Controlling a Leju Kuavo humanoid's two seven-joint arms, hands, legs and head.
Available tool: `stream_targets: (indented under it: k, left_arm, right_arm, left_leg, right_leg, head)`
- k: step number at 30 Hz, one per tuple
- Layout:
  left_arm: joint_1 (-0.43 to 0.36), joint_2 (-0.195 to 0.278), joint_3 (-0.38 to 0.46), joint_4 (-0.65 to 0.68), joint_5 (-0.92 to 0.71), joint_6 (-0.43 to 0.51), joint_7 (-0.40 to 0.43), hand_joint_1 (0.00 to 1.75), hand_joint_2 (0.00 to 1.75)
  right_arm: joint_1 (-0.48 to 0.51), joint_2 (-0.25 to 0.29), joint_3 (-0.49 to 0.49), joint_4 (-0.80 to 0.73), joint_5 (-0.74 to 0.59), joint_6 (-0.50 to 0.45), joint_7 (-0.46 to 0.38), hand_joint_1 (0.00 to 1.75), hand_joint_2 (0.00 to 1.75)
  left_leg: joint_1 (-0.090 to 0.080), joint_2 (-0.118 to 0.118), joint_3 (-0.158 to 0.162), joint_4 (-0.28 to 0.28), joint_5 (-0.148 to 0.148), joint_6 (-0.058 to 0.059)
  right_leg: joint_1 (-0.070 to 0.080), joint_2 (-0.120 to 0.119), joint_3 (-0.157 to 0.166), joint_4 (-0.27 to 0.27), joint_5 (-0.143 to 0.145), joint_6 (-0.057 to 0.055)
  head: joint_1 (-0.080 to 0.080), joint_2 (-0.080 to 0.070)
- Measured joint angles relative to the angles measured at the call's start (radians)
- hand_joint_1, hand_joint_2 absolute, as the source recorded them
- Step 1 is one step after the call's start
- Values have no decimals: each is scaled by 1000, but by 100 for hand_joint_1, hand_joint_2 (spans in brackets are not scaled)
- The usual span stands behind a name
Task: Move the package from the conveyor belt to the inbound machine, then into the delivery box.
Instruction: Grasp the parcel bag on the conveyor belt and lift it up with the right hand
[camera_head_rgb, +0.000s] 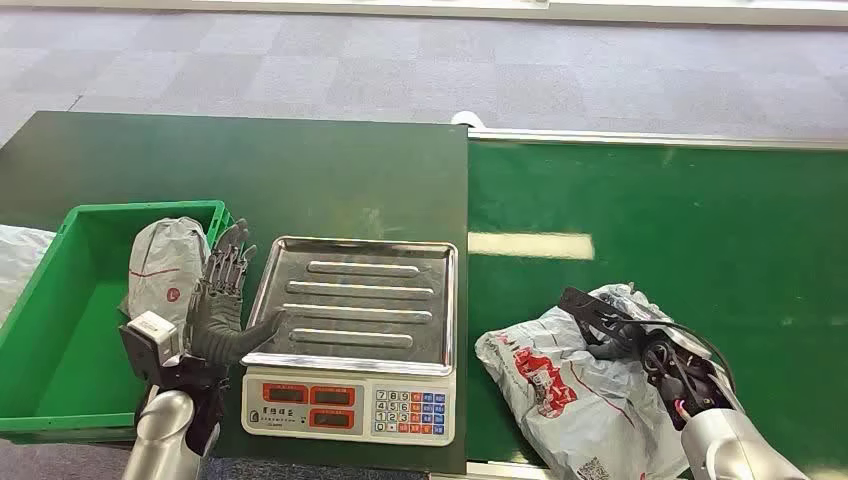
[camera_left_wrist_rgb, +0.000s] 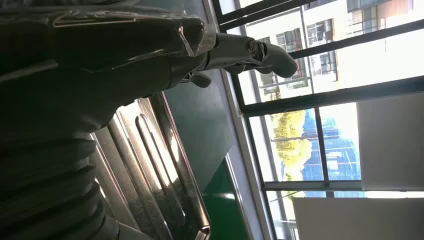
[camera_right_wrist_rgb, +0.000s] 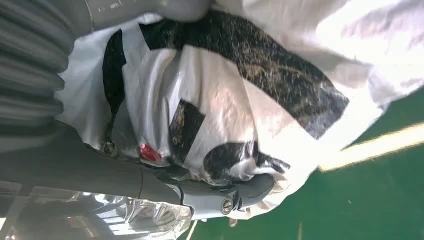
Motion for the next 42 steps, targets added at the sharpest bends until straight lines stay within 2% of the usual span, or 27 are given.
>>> stream_targets:
  k: [9,22,28,33,36,42]
  left_arm:
    - [2,1,-10,5,4,12,3,0,175]
    - [13,15,-11,2,18,20,4,0,175]
    - [43,22,-8,-27,20,30,0,0,175]
    - [84,22,-2,-57,7,27,-30,0,175]
    - [99,22,0,-68,1,21,-44,0,175]
    - [102,22,7,-70,1,27,-79,0,175]
  right_arm:
    - [-13,-8,-11,8,6,12,-6,175,175]
    - [-19,-21,-12,12,9,-2,-64,175,175]
    - [-27,-24,-31,13,-11,-112,-119,175,175]
    - [-29,-19,-84,-15,-70,-263,-206,175,175]
    - [-13,-11,-125,-72,-101,-325,-269,175,175]
    - [49,24,-177,-270,-143,-378,-406,175,175]
  left_leg:
    - [0,0,3,0,0,0]
    - [0,-1,3,0,0,0]
    - [0,-1,2,0,0,0]
    - [0,-1,1,0,0,0]
    - [0,-1,0,0,0,0]
    - [0,-1,0,0,0,0]
  right_leg:
    - [0,0,4,0,0,0]
    - [0,0,4,0,0,0]
    - [0,0,3,0,0,0]
    - [0,0,2,0,0,0]
    - [0,0,2,0,0,0]
    - [0,0,1,0,0,0]
  head:
    - [0,0]
    - [0,0]
    - [0,0]
    - [0,0]
    - [0,0]
    - [0,0]
